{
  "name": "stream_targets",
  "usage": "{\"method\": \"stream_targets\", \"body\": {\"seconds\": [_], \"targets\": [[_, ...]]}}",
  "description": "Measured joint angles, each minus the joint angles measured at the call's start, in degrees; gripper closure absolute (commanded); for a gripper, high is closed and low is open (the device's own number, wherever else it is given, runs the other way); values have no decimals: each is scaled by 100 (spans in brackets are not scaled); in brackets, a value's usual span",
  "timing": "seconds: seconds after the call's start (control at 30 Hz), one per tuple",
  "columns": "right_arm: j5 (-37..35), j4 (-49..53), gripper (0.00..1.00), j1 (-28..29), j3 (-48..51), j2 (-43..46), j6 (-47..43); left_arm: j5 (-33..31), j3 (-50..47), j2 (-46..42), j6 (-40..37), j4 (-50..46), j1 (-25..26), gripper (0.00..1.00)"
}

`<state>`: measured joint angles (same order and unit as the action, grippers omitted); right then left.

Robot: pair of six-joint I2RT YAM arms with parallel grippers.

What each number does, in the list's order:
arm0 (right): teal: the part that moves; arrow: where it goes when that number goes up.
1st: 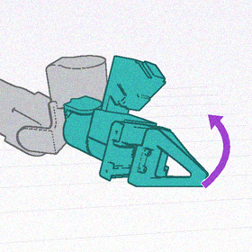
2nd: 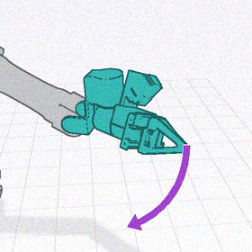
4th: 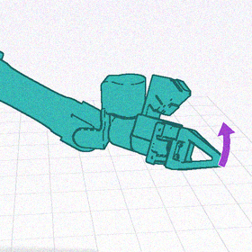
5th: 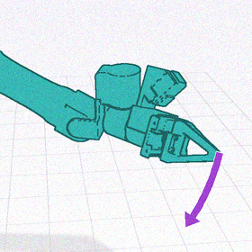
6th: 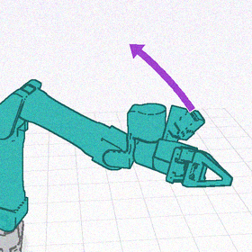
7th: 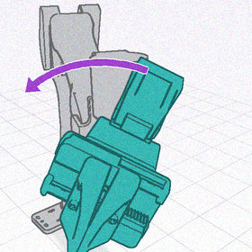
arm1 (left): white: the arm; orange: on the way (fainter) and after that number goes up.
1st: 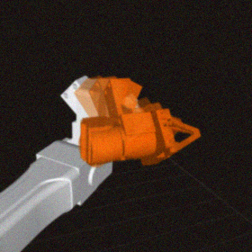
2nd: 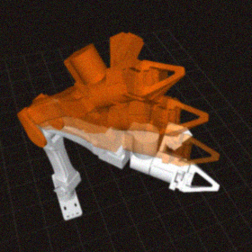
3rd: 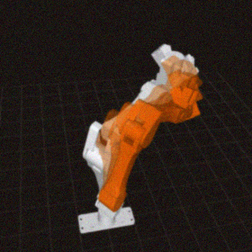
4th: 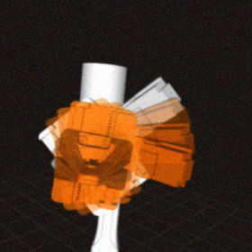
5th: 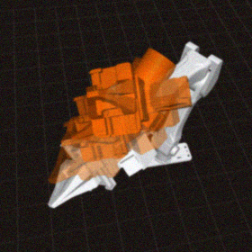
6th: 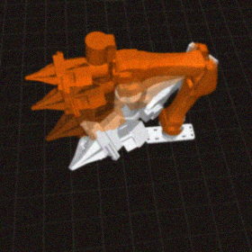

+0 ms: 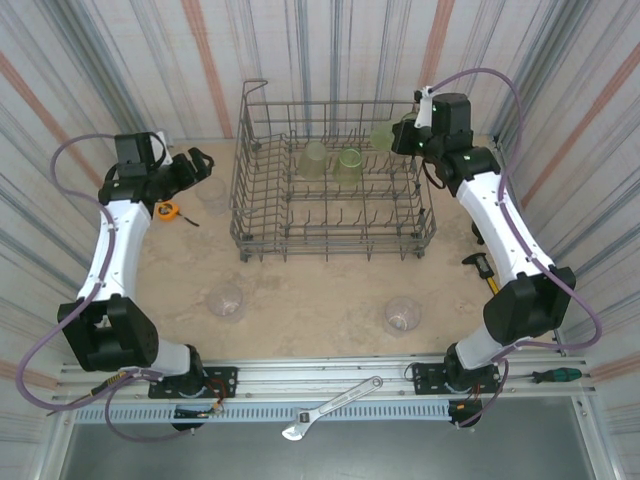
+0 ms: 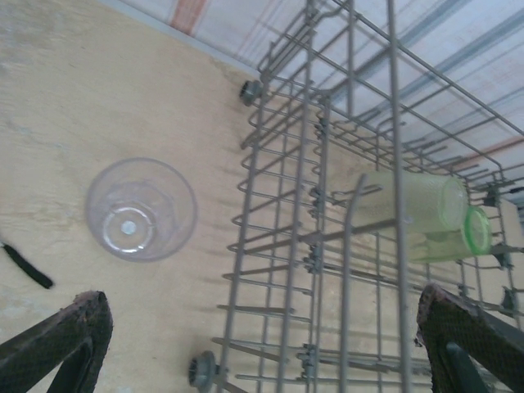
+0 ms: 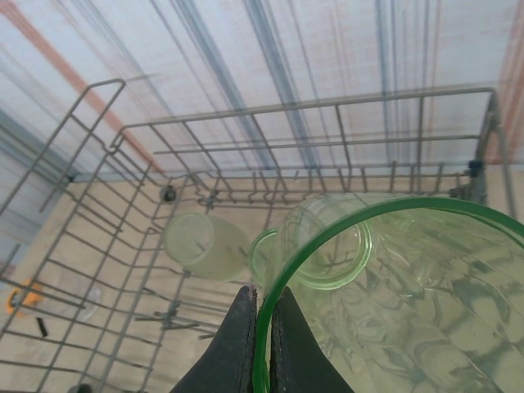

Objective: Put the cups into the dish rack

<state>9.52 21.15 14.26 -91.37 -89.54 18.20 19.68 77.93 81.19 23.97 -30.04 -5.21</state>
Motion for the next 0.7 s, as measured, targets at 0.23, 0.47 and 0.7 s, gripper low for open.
{"method": "stream_targets", "body": {"seconds": [0.23,0.47,0.7], "targets": [[640,-428,100,-4,341,-4,575,306,103,-116,671,4,155,1],[1593,-1276,100,-264,789,-13,1495,623,437,-321,1300,166,570,1],[2350,-2221,100,-667,1132,-26,2520,780,925,-129,1799,494,1316,1]]}}
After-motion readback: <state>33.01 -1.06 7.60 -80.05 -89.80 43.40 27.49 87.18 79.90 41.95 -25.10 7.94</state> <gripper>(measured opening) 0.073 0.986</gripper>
